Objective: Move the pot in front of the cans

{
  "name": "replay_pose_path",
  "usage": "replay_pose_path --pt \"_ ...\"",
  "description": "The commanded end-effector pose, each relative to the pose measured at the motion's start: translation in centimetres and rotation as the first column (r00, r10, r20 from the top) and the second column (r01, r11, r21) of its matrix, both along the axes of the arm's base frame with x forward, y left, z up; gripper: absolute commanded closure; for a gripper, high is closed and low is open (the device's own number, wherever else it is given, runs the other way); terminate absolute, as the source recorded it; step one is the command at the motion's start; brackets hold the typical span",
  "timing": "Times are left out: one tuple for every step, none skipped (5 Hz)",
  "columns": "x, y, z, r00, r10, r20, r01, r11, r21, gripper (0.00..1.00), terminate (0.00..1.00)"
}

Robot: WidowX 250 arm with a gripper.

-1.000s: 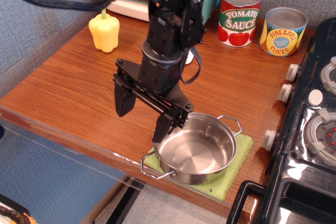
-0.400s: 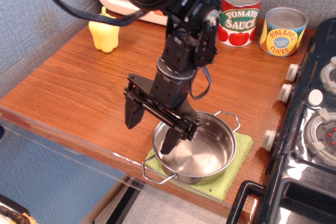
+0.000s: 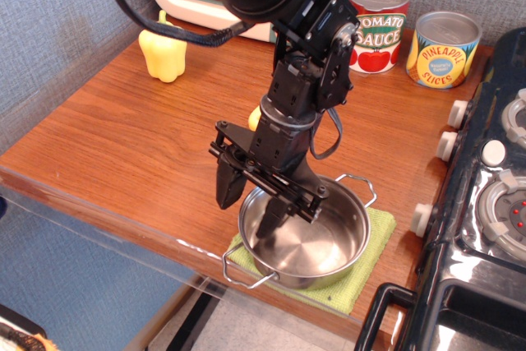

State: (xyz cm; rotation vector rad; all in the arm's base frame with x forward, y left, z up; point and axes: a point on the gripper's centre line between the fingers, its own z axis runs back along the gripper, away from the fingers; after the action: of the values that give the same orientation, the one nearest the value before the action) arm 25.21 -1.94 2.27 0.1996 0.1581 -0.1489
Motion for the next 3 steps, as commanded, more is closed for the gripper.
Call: replay_pose_path --pt "1.0 0.2 1.3 0.999 -0.007 0.048 0.008 1.000 -0.019 1.00 0.00" --pt "0.7 -0.6 2.8 0.996 -0.031 0.080 0.037 0.997 -0.074 1.00 0.00" --pt "0.7 -2.2 5.7 0.988 -0.070 0.140 0.094 0.980 -0.173 1.00 0.00"
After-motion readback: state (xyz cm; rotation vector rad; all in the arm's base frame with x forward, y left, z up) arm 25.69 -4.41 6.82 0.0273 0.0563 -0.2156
